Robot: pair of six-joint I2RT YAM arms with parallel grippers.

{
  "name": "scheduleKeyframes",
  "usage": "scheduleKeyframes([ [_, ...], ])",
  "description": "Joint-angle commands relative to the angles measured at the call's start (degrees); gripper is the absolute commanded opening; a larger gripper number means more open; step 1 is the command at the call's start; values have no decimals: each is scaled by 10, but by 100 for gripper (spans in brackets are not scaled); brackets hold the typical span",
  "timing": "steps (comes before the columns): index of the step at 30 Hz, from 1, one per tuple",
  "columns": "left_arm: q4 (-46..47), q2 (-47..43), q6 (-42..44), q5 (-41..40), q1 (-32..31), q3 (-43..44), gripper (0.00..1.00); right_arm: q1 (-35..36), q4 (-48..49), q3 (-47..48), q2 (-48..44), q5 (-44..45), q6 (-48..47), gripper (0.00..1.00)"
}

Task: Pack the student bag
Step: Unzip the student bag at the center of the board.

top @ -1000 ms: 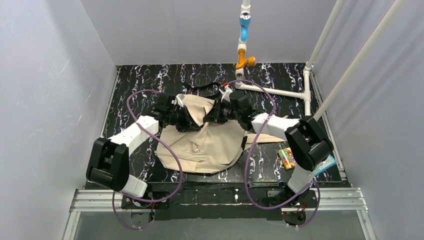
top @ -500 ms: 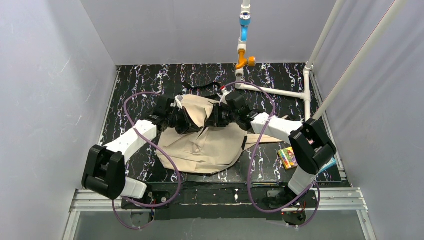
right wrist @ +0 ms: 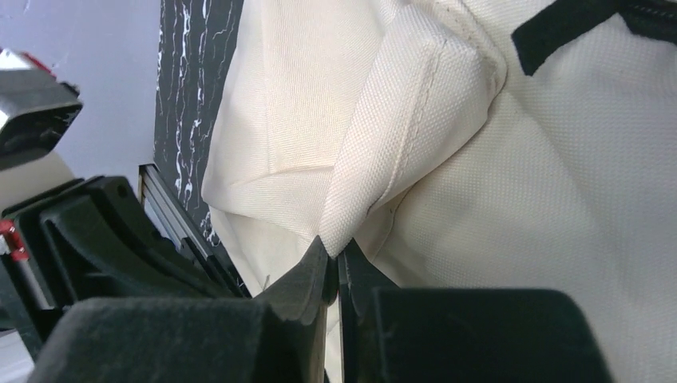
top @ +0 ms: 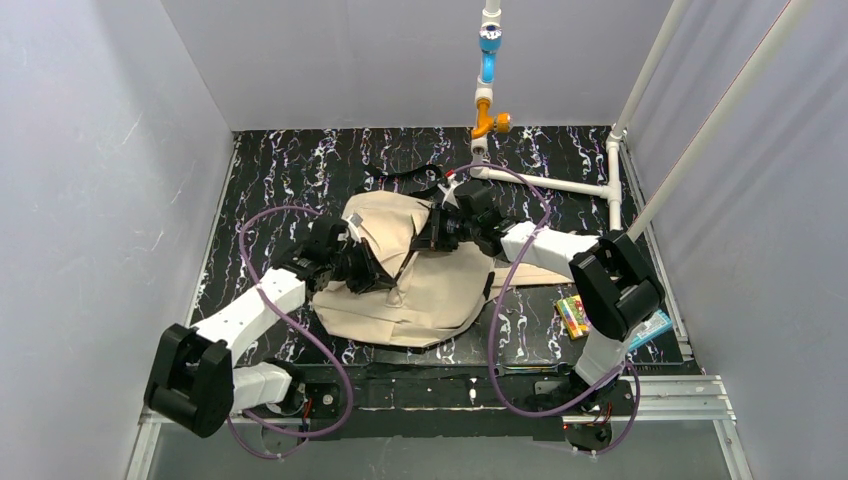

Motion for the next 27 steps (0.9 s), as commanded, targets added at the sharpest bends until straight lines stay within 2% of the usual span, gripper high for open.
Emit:
scheduleKeyframes([
  [1, -52, -44, -1, -2, -8, -22, 0, -19, 62, 16, 9, -7, -5, 8],
  [3, -53, -49, -6, -1, -10, -26, 0, -20, 58, 19, 12, -5, -8, 1],
  [7, -55, -67, -15, -2, -13, -48, 0, -26, 65, 17, 17, 0, 0, 1],
  [17, -116, -177, -17, -19, -14, -128, 0, -37, 65, 60, 50, -22, -16, 1],
  [27, -121, -141, -4, -46, -14, -128, 0, -37, 29, 76, 54, -25, -54, 1],
])
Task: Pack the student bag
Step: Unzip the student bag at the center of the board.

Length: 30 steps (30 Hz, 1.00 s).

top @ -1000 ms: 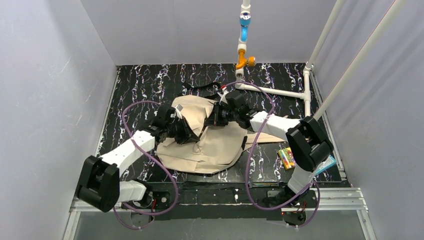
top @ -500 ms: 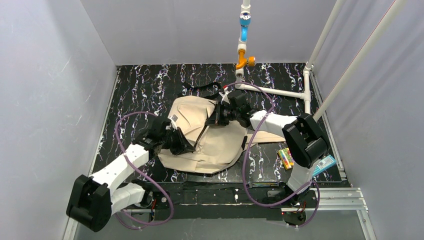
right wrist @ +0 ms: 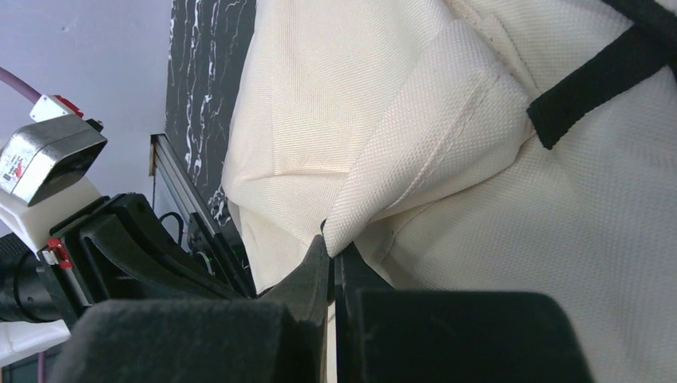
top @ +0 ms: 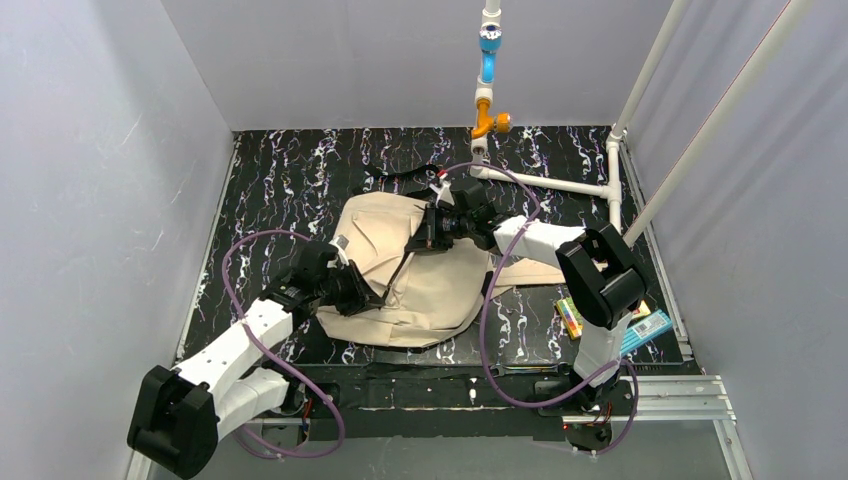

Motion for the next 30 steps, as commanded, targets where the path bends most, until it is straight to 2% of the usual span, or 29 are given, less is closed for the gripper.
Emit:
scheduleKeyframes([
  [1, -94, -8, 16, -1, -7, -19, 0, -21, 6, 48, -3, 54, -52, 1],
  [2, -96, -9, 17, -6, -8, -19, 0, -20, -6, 53, -2, 56, -63, 5],
  [3, -95, -7, 16, -5, -7, -19, 0, -20, -19, 59, 0, 56, -72, 14],
  [6, -79, 8, 16, 16, -7, -10, 0, -13, -66, 71, -1, 57, -88, 33],
  [9, -61, 18, 12, 30, -7, 0, 0, 10, -85, 54, -25, 68, -88, 41],
  [14, -54, 12, 8, 41, -7, 14, 0, 58, -89, 15, -47, 114, -63, 43],
  [18, -54, 5, -1, 46, -7, 12, 0, 79, -55, -17, -60, 128, -26, 38],
  [22, -58, 1, -2, 38, -7, 7, 0, 82, -17, -38, -73, 123, 8, 19],
  [24, -60, 3, -2, 36, -7, 3, 0, 75, 2, -50, -79, 122, 24, 3],
  [30, -59, 3, -8, 36, -7, -26, 0, 26, 189, -90, -62, 75, 130, 1],
])
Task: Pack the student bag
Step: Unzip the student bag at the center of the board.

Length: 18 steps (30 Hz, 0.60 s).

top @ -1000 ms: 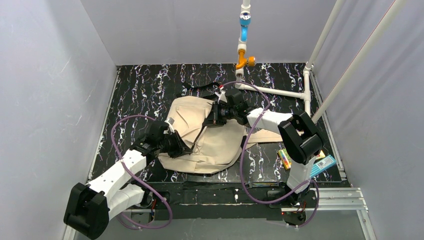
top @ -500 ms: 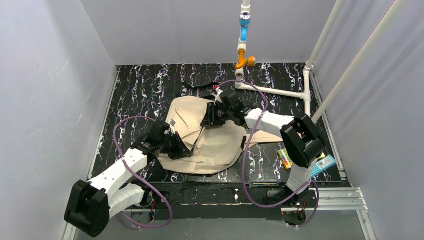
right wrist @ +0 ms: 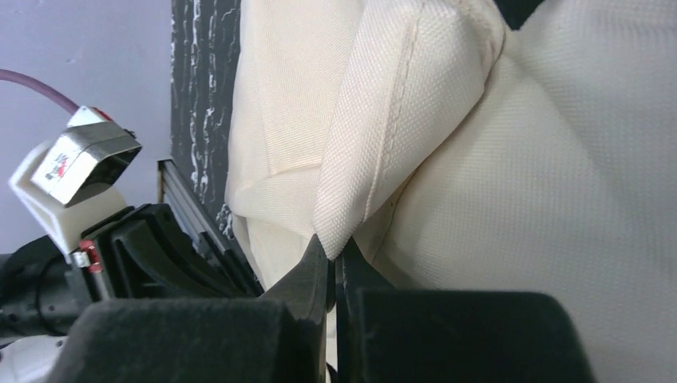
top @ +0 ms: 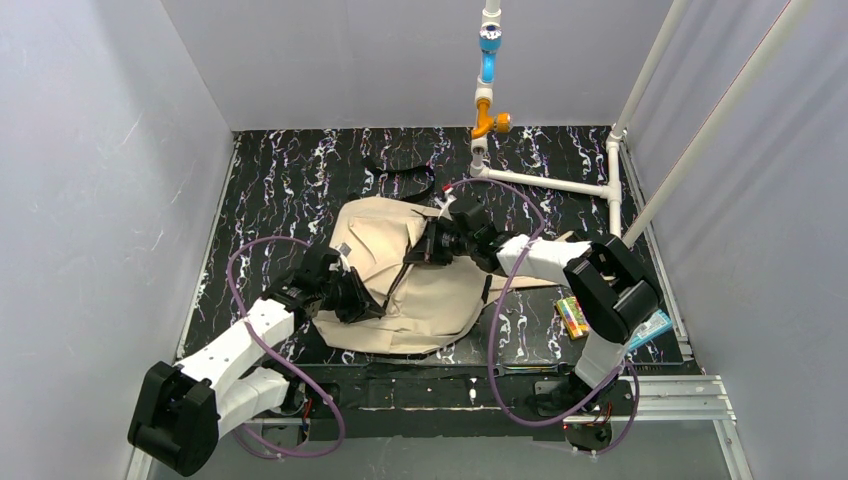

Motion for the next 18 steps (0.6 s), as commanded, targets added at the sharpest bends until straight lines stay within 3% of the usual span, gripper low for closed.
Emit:
scheduleKeyframes([
  [1, -23, -10, -3, 12, -5, -31, 0, -34, 170, -8, 4, -20, 87, 1],
  [6, -17, -9, -4, -2, -5, -47, 0, -56, 311, 15, 75, -36, 161, 1],
  [10, -17, -3, -4, -19, -5, -48, 0, -62, 306, 37, 89, -44, 162, 1],
  [14, -32, 20, 8, -40, -3, -17, 0, -63, 221, 52, 80, -58, 98, 1],
  [18, -60, 57, 51, -56, 16, 34, 0, -62, 36, 94, 68, -63, -19, 30],
])
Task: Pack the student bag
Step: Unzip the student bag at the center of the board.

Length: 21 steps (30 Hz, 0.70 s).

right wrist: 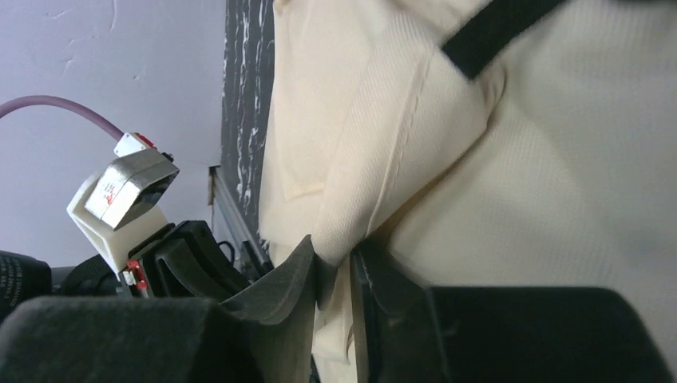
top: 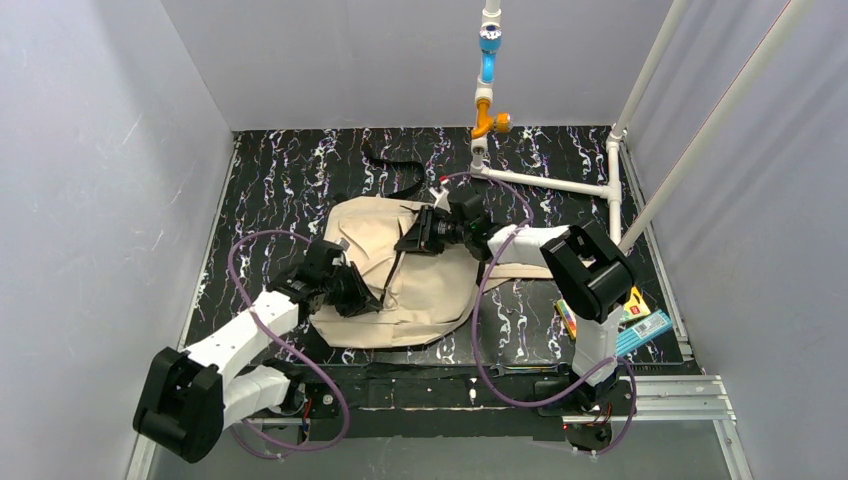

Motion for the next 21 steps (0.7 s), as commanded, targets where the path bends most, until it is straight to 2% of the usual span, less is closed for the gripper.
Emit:
scheduleKeyframes([
  [1, -100, 43, 63, -5, 23, 45, 2, -23, -147, 75, -37, 48, -143, 35],
  [3, -105, 60, 86, 18, 43, 63, 12, -23, -255, 95, -63, 63, -206, 42],
  [8, -105, 43, 112, 58, 57, 64, 54, -23, -533, 191, -124, 169, -367, 67],
  [9, -103, 32, 114, 66, 58, 62, 60, -23, -583, 210, -137, 203, -392, 71],
  [11, -102, 9, 115, 80, 58, 62, 67, -25, -639, 212, -176, 287, -425, 79],
  [13, -105, -11, 116, 92, 58, 67, 71, -31, -652, 174, -231, 373, -422, 87],
  [14, -109, -21, 119, 98, 57, 74, 71, -41, -651, 148, -262, 410, -408, 97],
  [16, -123, -37, 129, 106, 58, 91, 73, -77, -649, 92, -319, 466, -353, 98],
  [21, -151, -62, 160, 132, 58, 131, 82, -289, -672, -37, -421, 426, -220, 98],
])
